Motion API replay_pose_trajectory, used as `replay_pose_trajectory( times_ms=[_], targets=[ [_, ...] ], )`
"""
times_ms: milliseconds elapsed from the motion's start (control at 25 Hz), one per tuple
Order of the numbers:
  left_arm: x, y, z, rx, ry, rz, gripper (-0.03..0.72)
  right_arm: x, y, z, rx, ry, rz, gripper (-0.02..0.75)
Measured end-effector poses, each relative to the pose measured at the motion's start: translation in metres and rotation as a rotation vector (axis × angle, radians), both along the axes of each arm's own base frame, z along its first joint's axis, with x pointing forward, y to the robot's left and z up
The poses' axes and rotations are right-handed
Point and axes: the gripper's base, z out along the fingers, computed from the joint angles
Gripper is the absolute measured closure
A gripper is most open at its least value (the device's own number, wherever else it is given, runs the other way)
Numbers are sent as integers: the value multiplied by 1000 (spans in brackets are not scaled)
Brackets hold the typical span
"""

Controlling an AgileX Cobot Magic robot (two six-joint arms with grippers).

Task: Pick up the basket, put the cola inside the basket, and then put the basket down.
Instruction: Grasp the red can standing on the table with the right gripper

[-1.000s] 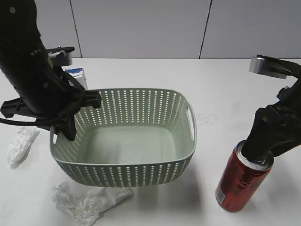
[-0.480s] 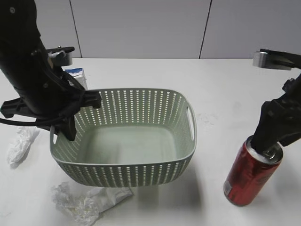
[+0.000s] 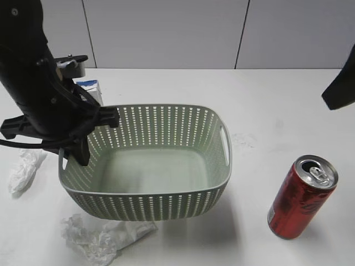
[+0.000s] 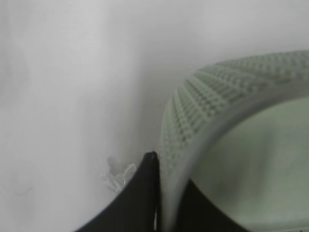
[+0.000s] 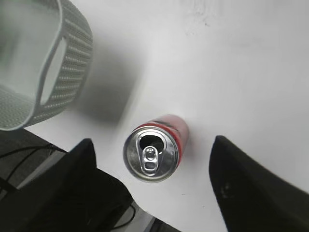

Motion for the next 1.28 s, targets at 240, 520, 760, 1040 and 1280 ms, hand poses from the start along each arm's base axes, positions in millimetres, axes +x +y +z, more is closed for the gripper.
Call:
replay_pose_trajectory(
  times_ms=[240, 520, 760, 1040, 1280],
  targets=[
    [0, 0, 0, 0, 2, -1, 692, -51, -11, 47, 36, -206, -7, 186],
    [0, 0, 0, 2, 2, -1, 692, -115, -29, 81, 22, -458, -25, 187],
    [0, 0, 0, 5, 1, -3, 692, -163, -40, 62, 44, -619, -49, 187],
    [0, 1, 0, 7, 4, -4, 692, -201, -53, 2, 28, -782, -97, 187],
    [-2, 1, 0, 14, 18, -6, 692, -216, -63, -48, 16, -812, -180, 187]
  ],
)
